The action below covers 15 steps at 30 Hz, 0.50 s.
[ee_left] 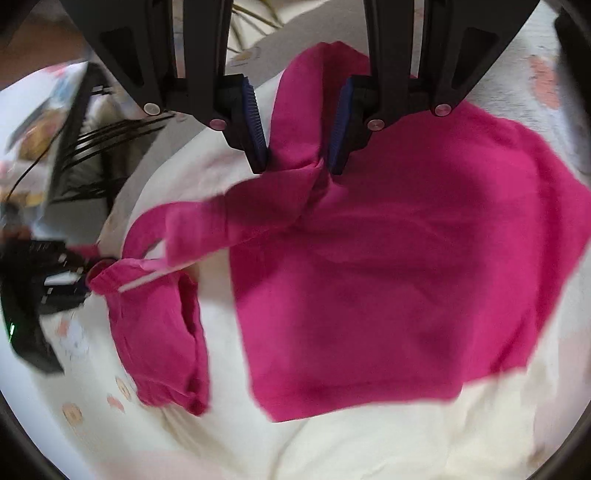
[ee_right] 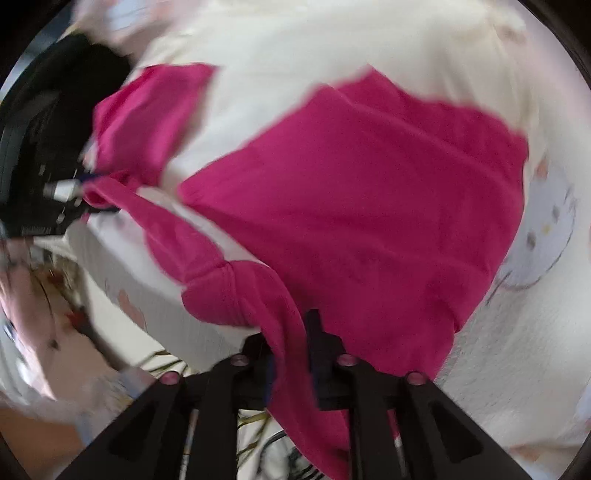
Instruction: Fold clothes
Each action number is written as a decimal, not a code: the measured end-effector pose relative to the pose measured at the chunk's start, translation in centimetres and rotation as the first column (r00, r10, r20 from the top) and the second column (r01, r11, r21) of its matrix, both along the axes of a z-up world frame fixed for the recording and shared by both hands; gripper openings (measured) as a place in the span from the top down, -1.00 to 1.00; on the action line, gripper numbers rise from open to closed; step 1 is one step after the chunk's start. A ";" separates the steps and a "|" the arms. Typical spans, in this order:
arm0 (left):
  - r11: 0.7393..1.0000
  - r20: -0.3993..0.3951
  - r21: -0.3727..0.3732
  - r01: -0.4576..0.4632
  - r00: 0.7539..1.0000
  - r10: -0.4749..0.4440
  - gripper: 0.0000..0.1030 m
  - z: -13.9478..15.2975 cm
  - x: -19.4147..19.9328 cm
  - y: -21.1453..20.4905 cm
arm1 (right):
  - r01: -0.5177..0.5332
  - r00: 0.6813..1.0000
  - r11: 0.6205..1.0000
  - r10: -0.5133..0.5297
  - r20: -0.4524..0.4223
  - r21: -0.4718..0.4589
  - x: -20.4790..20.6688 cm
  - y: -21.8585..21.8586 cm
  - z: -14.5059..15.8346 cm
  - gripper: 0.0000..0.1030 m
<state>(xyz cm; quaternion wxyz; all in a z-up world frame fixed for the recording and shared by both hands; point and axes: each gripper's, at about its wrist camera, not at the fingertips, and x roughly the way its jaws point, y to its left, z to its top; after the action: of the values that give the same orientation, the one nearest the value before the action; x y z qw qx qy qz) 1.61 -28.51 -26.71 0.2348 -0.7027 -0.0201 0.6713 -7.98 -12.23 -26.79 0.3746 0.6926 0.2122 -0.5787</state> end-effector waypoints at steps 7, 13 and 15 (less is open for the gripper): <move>0.983 -0.029 0.131 -0.129 0.991 0.134 0.39 1.4 -1.1 -1.2 | 0.030 1.000 0.999 -0.031 -0.007 -0.022 -1.0 -2.0 0.5 0.35; 0.947 -0.037 0.204 -0.248 0.965 0.260 0.39 0.3 0.4 -1.0 | 0.056 0.996 0.995 -0.061 -0.062 -0.077 -1.6 -3.5 1.3 0.35; 0.925 -0.048 0.210 -0.317 0.942 0.333 0.39 -0.2 1.8 -2.4 | 0.042 0.992 0.996 -0.050 -0.112 -0.077 -1.7 -4.5 1.6 0.56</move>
<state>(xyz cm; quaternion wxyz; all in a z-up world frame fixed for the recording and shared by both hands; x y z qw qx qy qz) 3.38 -30.96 -26.87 0.1903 -0.6342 -0.1938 0.7239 -9.66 -16.69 -25.22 0.3739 0.6488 0.1956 -0.6332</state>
